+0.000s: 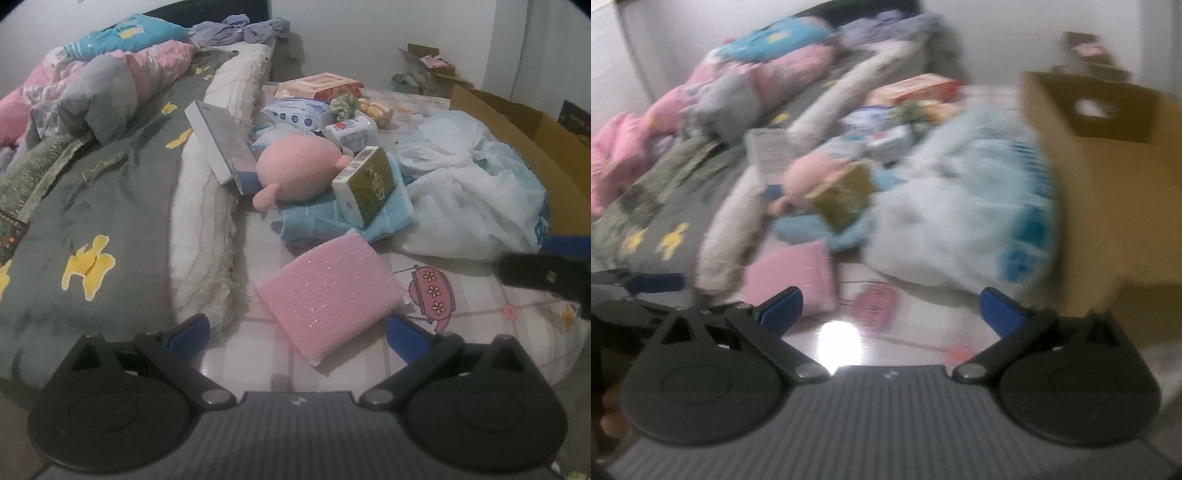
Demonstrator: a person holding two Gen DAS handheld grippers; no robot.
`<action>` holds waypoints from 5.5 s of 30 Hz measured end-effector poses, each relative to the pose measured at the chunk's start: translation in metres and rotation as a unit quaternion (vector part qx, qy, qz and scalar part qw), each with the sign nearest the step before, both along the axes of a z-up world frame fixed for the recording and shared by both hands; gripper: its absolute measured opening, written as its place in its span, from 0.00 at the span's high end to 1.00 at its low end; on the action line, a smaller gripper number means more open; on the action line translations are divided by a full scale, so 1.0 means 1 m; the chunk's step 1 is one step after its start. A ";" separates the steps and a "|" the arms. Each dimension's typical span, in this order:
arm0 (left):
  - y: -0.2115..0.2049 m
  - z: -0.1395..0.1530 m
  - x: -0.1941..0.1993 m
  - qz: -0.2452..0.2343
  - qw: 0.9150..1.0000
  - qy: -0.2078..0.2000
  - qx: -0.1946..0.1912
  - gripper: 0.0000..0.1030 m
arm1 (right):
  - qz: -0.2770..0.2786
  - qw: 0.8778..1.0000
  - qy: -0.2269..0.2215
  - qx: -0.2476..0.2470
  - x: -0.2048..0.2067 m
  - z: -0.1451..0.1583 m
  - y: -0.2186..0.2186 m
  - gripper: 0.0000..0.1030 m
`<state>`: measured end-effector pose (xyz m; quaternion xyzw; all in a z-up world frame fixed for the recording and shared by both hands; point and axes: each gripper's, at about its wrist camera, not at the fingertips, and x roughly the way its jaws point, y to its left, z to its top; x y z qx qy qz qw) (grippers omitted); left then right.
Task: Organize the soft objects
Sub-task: 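Move the right gripper toward the pink bubble-wrap pouch, then close the right gripper on the pink bubble-wrap pouch edge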
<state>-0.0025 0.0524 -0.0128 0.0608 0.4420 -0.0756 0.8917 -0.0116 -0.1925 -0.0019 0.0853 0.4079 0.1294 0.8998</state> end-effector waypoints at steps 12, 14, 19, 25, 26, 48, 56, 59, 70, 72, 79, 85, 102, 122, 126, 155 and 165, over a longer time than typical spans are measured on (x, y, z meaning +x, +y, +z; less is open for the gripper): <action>0.025 -0.005 0.016 -0.018 1.000 -0.006 -0.017 0.15 | 0.069 0.993 0.054 0.084 0.057 -0.007 0.042 0.11; 0.030 -0.001 0.023 -0.026 0.999 -0.022 -0.018 0.19 | 0.052 0.992 0.065 0.093 0.053 -0.014 0.035 0.13; 0.032 0.008 0.048 -0.057 0.997 -0.046 -0.034 0.25 | 0.020 0.988 0.097 0.115 0.042 -0.036 0.015 0.26; 0.016 -0.002 0.087 -0.087 0.995 0.012 -0.047 0.39 | 0.023 0.974 0.151 0.168 0.039 -0.064 0.014 0.44; 0.013 -0.005 0.093 -0.090 0.995 0.022 -0.046 0.39 | 0.027 0.973 0.156 0.169 0.039 -0.067 0.018 0.47; 0.003 -0.033 0.114 -0.094 0.989 0.103 -0.052 0.36 | 0.068 0.965 0.181 0.180 0.056 -0.086 0.044 0.53; 0.004 -0.033 0.110 -0.089 0.989 0.107 -0.058 0.36 | 0.061 0.968 0.173 0.174 0.055 -0.083 0.040 0.53; 0.006 -0.033 0.108 -0.084 0.988 0.113 -0.066 0.36 | 0.057 0.970 0.168 0.168 0.053 -0.082 0.037 0.53; 0.025 -0.033 0.087 -0.055 0.981 0.131 -0.135 0.36 | 0.035 0.975 0.151 0.158 0.048 -0.081 0.024 0.53; 0.027 -0.034 0.082 -0.055 0.979 0.132 -0.144 0.36 | 0.031 0.976 0.150 0.158 0.048 -0.081 0.023 0.54; 0.028 -0.034 0.063 -0.056 0.976 0.130 -0.163 0.36 | 0.024 0.977 0.142 0.156 0.048 -0.081 0.020 0.54; 0.016 -0.036 0.046 -0.075 0.978 0.123 -0.154 0.36 | 0.026 0.982 0.130 0.131 0.050 -0.075 0.021 0.54; 0.005 -0.036 0.030 -0.090 0.987 0.076 -0.114 0.34 | 0.060 0.992 0.019 -0.108 0.033 -0.037 0.049 0.49; 0.003 -0.035 0.025 -0.085 0.992 0.057 -0.080 0.31 | -0.013 0.997 -0.005 -0.073 0.011 -0.035 0.035 0.47; 0.002 -0.033 0.025 -0.092 0.991 0.053 -0.079 0.29 | -0.008 0.999 0.015 -0.040 0.019 -0.036 0.030 0.47; -0.015 -0.048 0.034 -0.142 0.985 0.068 -0.077 0.26 | 0.020 0.986 0.149 0.072 0.059 -0.066 0.033 0.47; -0.018 -0.049 0.038 -0.144 0.984 0.070 -0.079 0.26 | 0.032 0.983 0.159 0.091 0.064 -0.069 0.037 0.50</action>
